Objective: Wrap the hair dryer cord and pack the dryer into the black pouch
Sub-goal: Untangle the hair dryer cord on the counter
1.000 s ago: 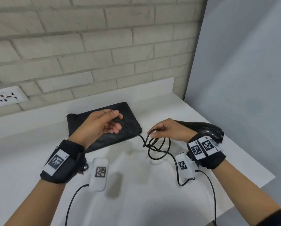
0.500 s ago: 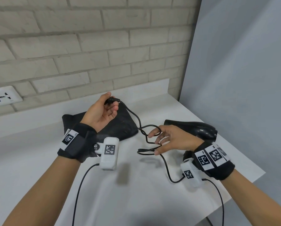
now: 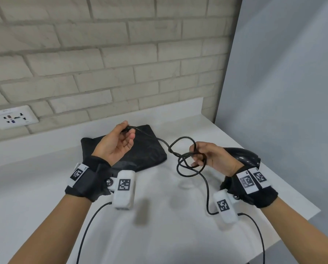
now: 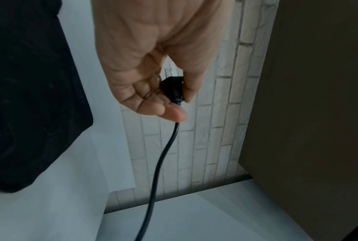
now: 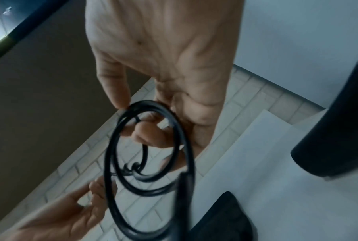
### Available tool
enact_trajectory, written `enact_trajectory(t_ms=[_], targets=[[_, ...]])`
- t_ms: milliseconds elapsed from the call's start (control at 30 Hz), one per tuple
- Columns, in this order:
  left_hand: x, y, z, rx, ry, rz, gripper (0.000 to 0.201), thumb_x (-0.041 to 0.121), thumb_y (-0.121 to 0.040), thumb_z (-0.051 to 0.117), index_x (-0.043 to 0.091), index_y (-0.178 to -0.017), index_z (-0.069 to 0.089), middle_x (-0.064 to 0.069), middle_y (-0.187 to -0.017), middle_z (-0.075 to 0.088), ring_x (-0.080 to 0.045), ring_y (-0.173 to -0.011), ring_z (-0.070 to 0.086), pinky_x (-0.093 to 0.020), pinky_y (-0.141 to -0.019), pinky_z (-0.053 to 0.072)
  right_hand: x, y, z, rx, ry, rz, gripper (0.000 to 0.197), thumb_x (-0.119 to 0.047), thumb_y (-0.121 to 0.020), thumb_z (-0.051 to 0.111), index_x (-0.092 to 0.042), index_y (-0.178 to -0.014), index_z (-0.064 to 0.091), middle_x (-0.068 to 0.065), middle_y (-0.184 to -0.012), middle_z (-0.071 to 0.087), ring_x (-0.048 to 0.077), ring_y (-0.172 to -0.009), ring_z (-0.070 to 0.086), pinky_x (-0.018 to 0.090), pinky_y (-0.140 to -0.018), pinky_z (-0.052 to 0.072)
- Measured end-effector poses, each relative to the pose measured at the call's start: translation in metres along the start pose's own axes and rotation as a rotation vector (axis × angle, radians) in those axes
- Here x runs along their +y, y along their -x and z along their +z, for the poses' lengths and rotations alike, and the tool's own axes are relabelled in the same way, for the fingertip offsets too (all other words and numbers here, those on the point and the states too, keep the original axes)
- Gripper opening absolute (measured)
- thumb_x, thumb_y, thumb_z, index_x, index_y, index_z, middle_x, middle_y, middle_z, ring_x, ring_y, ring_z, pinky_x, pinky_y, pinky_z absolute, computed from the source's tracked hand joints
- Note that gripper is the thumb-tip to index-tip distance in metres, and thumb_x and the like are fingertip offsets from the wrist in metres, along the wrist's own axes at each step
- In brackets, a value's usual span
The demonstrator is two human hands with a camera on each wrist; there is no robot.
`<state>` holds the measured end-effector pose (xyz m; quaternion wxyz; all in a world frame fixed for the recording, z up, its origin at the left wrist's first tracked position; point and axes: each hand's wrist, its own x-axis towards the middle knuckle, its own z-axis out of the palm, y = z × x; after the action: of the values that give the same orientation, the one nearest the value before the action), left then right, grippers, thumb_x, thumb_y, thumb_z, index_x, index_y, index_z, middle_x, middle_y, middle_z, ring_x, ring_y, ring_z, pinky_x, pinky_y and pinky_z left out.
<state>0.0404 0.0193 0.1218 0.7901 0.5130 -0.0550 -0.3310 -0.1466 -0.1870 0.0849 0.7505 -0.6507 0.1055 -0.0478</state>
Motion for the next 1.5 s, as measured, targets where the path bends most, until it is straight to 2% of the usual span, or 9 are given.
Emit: enact_trajectory(t_ms=[200,400,533,667,833,1000,1100,1333,1500], targets=[[0.009,0.007,0.016,-0.125,-0.003,0.109,0.018,0.025,-0.095,0.047,0.015,-0.085,0.058,0.002,-0.059,0.064,-0.006,-0.051,0.059,-0.015,-0.051,0.051,0.004,-0.004,0.014,0.089,0.468,0.079,0.04,-0.03,-0.081,0.068,-0.024,-0.119,0.056,0.004,-0.099,0.056,0.005,-0.05,0.053,0.023,-0.067,0.053],[0.03,0.016,0.054,-0.234,-0.139,0.263,0.015,0.022,-0.096,0.043,0.014,-0.094,0.056,0.004,-0.057,0.063,-0.005,-0.05,0.058,-0.014,-0.053,0.049,-0.003,-0.018,0.023,0.119,0.673,-0.173,0.048,-0.031,-0.079,0.07,-0.032,-0.122,0.05,-0.006,-0.123,0.057,0.005,-0.114,0.052,0.015,-0.094,0.042],[0.045,0.015,0.062,-0.219,-0.258,0.406,0.01,0.023,-0.094,0.048,0.014,-0.091,0.051,0.004,-0.058,0.064,-0.007,-0.052,0.058,-0.016,-0.055,0.047,-0.031,-0.025,0.018,0.127,0.352,-0.284,0.021,-0.009,-0.092,0.049,-0.01,-0.108,0.063,0.012,-0.096,0.067,0.011,-0.085,0.066,0.014,-0.074,0.053],[0.049,0.011,0.062,-0.107,-0.361,0.592,0.009,0.02,-0.093,0.052,0.016,-0.085,0.051,0.003,-0.058,0.064,-0.005,-0.049,0.058,-0.016,-0.055,0.048,-0.042,-0.025,0.008,0.176,0.36,-0.335,0.02,-0.011,-0.093,0.049,-0.012,-0.083,0.066,-0.004,-0.071,0.073,0.006,-0.071,0.07,0.018,-0.072,0.055],[0.024,0.012,0.087,-0.132,-0.698,0.808,0.007,0.011,-0.093,0.05,0.01,-0.1,0.052,0.002,-0.073,0.056,0.002,-0.054,0.056,-0.01,-0.054,0.044,-0.052,-0.026,0.022,0.196,0.247,-0.371,0.021,-0.013,-0.095,0.045,-0.009,-0.083,0.062,0.0,-0.08,0.07,0.01,-0.069,0.07,0.024,-0.064,0.058],[0.024,0.002,0.089,-0.115,-0.717,0.63,0.013,0.022,-0.096,0.046,0.011,-0.1,0.053,-0.001,-0.079,0.058,-0.007,-0.062,0.056,-0.016,-0.056,0.047,-0.048,-0.025,0.015,0.148,0.225,-0.3,0.031,-0.04,-0.092,0.048,-0.021,-0.071,0.062,-0.007,-0.106,0.062,0.007,-0.109,0.055,0.035,-0.091,0.051],[0.033,0.0,0.085,-0.224,-0.436,0.373,0.017,0.02,-0.096,0.046,0.01,-0.09,0.058,-0.003,-0.074,0.057,-0.005,-0.054,0.061,-0.016,-0.057,0.053,-0.051,-0.025,0.008,0.063,0.065,-0.22,0.04,-0.067,-0.061,0.068,-0.028,-0.066,0.063,-0.009,-0.117,0.065,0.005,-0.112,0.058,0.026,-0.089,0.049],[0.016,-0.011,0.09,-0.2,-0.158,0.129,0.02,0.021,-0.094,0.049,0.008,-0.08,0.055,0.002,-0.048,0.062,-0.005,-0.046,0.062,-0.015,-0.048,0.052,-0.061,-0.024,0.031,-0.055,0.095,-0.202,0.036,-0.024,-0.098,0.032,-0.015,-0.078,0.06,0.008,-0.11,0.066,0.019,-0.096,0.065,0.029,-0.086,0.053],[0.002,-0.009,0.086,-0.136,-0.295,0.171,0.02,0.026,-0.094,0.049,0.006,-0.091,0.054,-0.003,-0.068,0.063,-0.01,-0.056,0.064,-0.018,-0.055,0.054,-0.055,-0.025,0.032,0.082,0.087,-0.223,0.03,-0.02,-0.097,0.038,-0.007,-0.083,0.061,0.001,-0.073,0.07,0.011,-0.061,0.067,0.02,-0.065,0.055]])
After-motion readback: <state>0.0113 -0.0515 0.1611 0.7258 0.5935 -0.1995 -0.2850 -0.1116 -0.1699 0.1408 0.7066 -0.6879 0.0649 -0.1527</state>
